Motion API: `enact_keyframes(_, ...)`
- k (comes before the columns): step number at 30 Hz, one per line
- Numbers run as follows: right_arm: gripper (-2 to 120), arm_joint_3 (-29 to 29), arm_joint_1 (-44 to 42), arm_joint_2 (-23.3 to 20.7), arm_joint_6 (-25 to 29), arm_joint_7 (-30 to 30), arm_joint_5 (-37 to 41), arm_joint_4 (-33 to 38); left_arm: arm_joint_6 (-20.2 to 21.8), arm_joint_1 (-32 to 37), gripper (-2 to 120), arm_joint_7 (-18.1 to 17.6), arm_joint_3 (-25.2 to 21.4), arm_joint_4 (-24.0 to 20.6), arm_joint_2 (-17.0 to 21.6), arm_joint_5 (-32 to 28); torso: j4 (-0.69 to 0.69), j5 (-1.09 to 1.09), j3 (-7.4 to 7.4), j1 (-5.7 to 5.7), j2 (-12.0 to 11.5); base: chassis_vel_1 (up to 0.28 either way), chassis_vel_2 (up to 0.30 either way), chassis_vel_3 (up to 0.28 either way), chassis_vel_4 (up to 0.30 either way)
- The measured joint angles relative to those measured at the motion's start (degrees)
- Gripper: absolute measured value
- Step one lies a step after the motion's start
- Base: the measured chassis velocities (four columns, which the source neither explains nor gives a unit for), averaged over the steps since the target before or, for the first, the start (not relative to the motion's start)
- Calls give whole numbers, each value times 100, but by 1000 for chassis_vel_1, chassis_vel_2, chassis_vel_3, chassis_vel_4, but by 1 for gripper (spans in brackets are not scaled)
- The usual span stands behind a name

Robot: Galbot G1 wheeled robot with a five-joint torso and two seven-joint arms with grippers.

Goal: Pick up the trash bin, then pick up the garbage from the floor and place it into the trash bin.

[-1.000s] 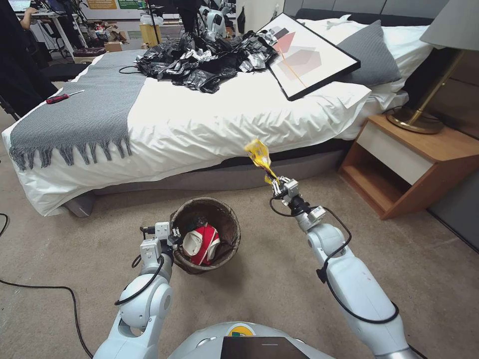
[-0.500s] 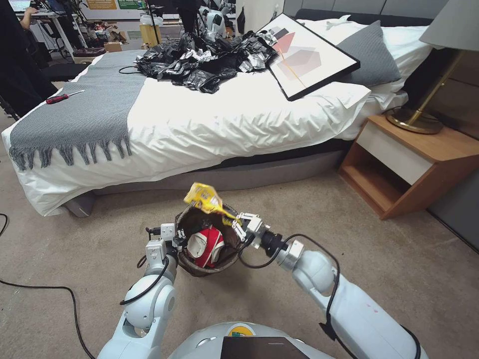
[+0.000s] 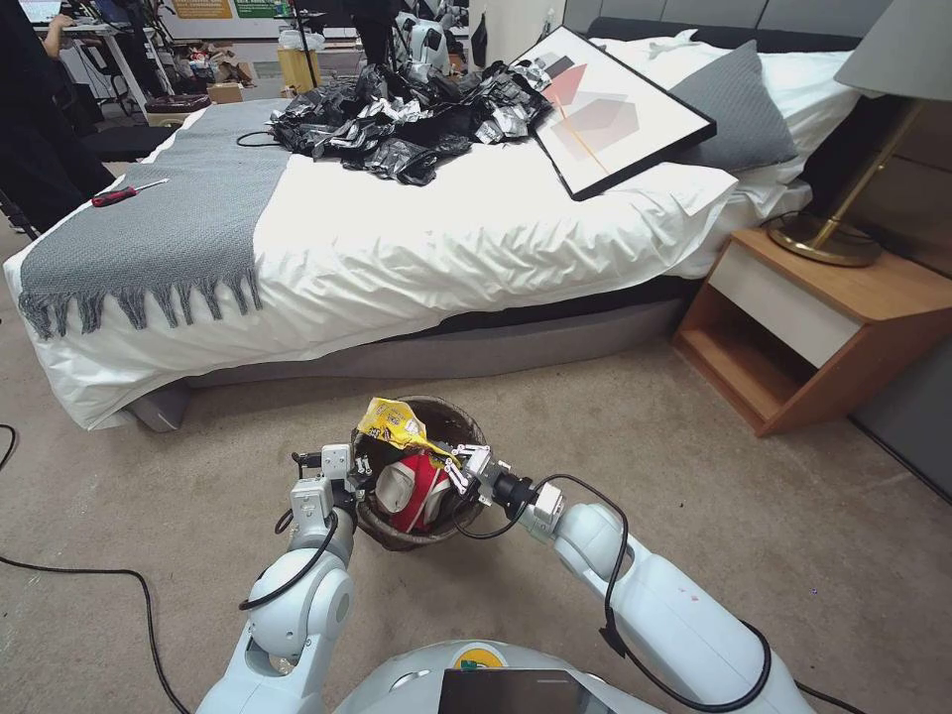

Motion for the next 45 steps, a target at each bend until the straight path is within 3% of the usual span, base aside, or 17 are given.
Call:
enact_keyframes(7,4,52,-52,6,9,8,-81,-12,3,-22,4,-2,-17,1,10,-17,0,0,0,0,0,0,0,0,0)
enact_keyframes(18,50,154,-136,-4,18,-10,-135,89,15,-48,4,-5,-51,47,16,-44,0,0,0,0,0,0,0,0,0)
enact_keyframes(20,53,160,-145,-6,21,-12,-137,98,16,-49,4,-5,-50,50,15,-44,0,0,0,0,0,0,0,0,0)
enact_keyframes(26,79,192,-170,-39,29,-41,-142,151,18,-52,4,-8,-48,61,15,-44,0,0,0,0,-1,0,0,0,0)
enact_keyframes(32,97,201,-189,-48,33,-75,-155,192,18,-56,4,-13,-48,60,14,-58,0,0,0,0,-1,0,0,0,0)
enact_keyframes(39,100,490,-286,-14,77,35,-232,603,20,-59,4,-16,-66,60,41,-85,1,0,0,0,-1,0,0,0,0)
enact_keyframes(45,100,1561,-1030,421,-257,957,-482,1653,5,-53,4,-13,-119,124,71,-99,1,-2,0,0,0,0,0,0,0)
